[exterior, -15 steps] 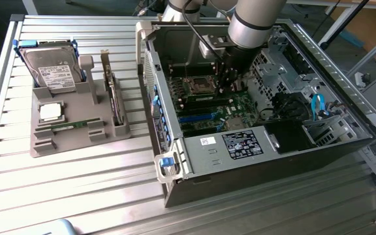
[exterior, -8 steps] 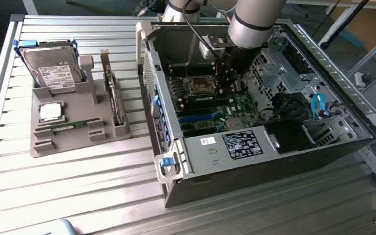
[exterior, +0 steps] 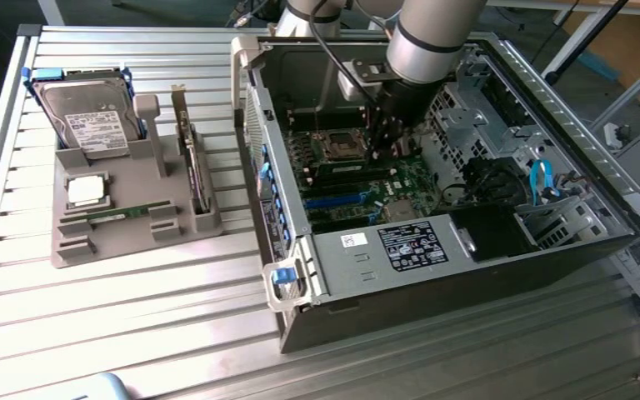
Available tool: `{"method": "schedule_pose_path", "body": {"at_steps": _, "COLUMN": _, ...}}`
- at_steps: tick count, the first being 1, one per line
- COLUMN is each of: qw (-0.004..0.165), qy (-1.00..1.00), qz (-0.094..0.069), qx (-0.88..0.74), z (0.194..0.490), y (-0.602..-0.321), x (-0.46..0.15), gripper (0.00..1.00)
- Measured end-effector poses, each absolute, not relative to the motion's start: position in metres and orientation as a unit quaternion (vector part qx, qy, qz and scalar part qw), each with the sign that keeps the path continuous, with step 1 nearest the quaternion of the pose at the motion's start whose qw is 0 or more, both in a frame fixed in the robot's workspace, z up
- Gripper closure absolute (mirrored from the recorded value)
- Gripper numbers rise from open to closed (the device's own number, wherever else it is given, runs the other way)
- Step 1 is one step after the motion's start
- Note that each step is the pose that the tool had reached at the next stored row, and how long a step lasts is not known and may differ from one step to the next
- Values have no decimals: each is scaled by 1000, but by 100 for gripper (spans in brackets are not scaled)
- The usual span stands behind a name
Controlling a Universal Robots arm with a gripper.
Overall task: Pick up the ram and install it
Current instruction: 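Insert the ram into the slot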
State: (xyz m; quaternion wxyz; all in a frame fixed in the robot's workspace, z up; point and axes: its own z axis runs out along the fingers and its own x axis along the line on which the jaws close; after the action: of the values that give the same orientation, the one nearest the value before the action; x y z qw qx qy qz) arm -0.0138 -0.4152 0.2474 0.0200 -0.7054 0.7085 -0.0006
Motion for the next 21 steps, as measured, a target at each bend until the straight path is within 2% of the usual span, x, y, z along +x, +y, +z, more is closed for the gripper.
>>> {"method": "schedule_pose_path", "body": {"at_steps": 21, "qw": 20, "qy": 709, "qz": -1, "qx": -705, "z": 243, "y": -416, "x": -14, "gripper": 88}}
